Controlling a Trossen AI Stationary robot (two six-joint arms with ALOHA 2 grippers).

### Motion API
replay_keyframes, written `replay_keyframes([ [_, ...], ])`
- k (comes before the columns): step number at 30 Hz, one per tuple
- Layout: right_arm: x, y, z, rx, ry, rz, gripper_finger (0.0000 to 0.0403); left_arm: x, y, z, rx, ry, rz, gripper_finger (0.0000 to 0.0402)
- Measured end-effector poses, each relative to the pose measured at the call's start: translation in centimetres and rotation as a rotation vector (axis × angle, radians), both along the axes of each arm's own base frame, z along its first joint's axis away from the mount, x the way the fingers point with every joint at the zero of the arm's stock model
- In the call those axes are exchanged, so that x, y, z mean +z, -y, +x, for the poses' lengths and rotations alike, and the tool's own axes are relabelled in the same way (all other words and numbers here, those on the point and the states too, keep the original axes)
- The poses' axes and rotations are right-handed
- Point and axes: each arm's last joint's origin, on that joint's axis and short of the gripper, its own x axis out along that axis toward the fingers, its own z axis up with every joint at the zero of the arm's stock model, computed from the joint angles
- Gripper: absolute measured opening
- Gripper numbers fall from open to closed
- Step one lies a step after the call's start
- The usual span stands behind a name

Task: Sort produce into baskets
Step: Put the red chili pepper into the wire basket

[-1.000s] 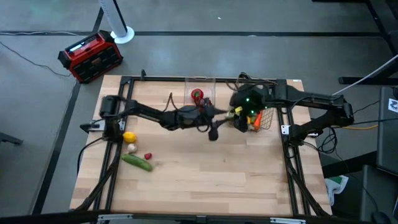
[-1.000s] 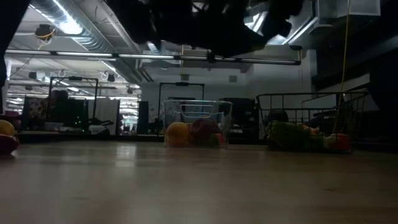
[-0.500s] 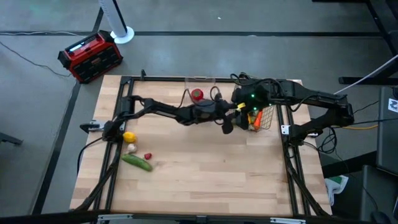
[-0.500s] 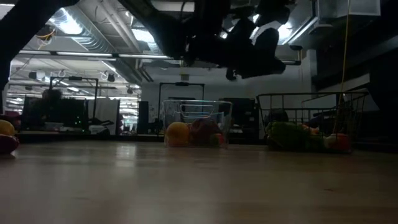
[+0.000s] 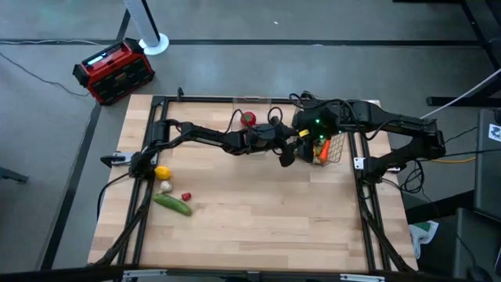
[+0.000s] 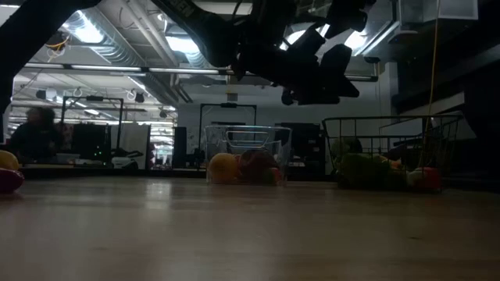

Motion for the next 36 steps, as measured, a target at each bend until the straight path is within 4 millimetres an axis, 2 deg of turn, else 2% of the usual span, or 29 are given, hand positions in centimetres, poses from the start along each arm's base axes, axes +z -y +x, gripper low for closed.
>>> replay_keyframes([
  [3, 0.0, 0.0, 0.0, -0.01, -0.007, -0.011, 0.0198, 0.3, 0.1, -0.4, -0.004, -0.063, 0.014, 0.0263],
  [9, -0.3, 0.1, -0.3, -0.008, -0.052, -0.047, 0.0198, 4.0, 0.8, -3.4, -0.041, -0.284, 0.065, 0.0265],
  [14, -0.4, 0.1, -0.5, -0.02, -0.07, -0.062, 0.0198, 6.9, 2.3, -8.2, -0.039, -0.556, -0.043, 0.0265],
  [17, -0.4, 0.1, -0.5, -0.021, -0.068, -0.062, 0.0198, 7.8, 3.8, -11.4, -0.029, -0.74, -0.143, 0.0265],
  [20, -0.4, 0.1, -0.4, -0.02, -0.068, -0.062, 0.0198, 7.9, 5.6, -14.3, -0.008, -0.935, -0.264, 0.0265],
  [23, -0.4, 0.1, -0.5, -0.02, -0.069, -0.062, 0.0198, 7.7, 7.6, -16.7, 0.064, -1.117, -0.346, 0.0265],
  [26, -0.4, 0.1, -0.5, -0.02, -0.071, -0.062, 0.0198, 6.7, 9.8, -18.3, 0.13, -1.244, -0.378, 0.0265],
  [32, -0.4, 0.1, -0.5, -0.019, -0.075, -0.062, 0.0198, 2.7, 13.9, -20.8, 0.164, -1.388, -0.445, 0.0265],
  [36, -0.4, 0.1, -0.5, 0.034, -0.079, -0.104, 0.0198, 0.2, 15.6, -22.3, 0.187, -1.428, -0.488, 0.0265],
])
